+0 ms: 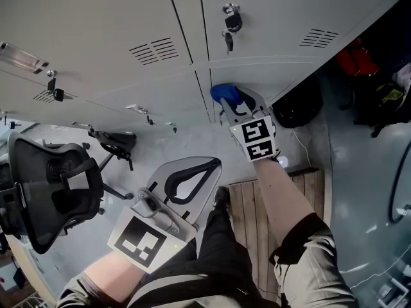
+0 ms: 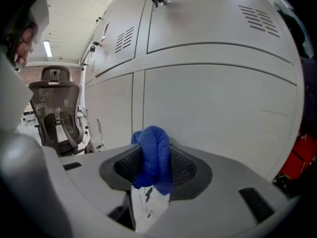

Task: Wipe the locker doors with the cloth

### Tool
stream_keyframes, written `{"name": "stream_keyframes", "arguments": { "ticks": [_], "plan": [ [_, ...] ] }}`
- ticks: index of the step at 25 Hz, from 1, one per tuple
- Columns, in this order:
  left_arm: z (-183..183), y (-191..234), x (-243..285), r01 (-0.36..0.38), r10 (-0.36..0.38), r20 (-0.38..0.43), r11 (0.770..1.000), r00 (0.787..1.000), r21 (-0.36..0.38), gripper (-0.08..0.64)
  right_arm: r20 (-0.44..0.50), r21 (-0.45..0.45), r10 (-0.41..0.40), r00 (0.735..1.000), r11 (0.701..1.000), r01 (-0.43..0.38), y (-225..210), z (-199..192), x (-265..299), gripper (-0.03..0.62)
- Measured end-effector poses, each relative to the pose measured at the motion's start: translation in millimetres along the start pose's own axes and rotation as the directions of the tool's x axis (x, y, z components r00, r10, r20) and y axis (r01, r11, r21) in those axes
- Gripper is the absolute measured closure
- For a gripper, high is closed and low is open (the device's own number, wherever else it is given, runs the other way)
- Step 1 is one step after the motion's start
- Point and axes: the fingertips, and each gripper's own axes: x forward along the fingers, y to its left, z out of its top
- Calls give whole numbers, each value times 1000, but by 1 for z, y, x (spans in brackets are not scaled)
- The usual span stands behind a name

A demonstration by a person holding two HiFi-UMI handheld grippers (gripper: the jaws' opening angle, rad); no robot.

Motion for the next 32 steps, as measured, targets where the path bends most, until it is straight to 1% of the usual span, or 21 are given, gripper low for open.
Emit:
{"name": "stream_keyframes", "arguments": {
  "ticks": [4,8,14,17,21,24,26,30,32],
  "plan": [
    [-3,3,-5,-1,1,-1,1000,1000,-7,553,-17,2,-38,999,999,38,-22,-7,-8,439],
    [-5,2,-2,8,-8,-5,1000,1000,-13,554,-46,13,-115,992,993,116,-65,-22,-28,439],
    [-13,-9,18,35,-36,-15,999,999,-24,553,-76,27,-197,977,979,200,-127,-41,-55,437],
    [-15,-15,29,54,-54,-23,998,998,-26,553,-92,46,-243,966,968,248,-156,-52,-69,439],
    [-15,-21,40,66,-67,-27,997,997,-25,554,-114,51,-287,951,954,294,-184,-63,-83,437],
    [-15,-20,42,66,-67,-29,998,997,-21,554,-116,55,-294,949,952,302,-182,-65,-85,439],
    [-15,-19,42,66,-66,-26,998,997,-13,554,-111,63,-272,956,958,280,-166,-64,-80,439],
    [-19,-19,40,68,-68,-30,998,997,2,554,-92,46,-152,984,987,157,-100,-57,-55,439],
    [-20,-17,36,62,-62,-24,998,998,1,553,-83,26,-89,993,995,91,-64,-50,-39,439]
  ]
}}
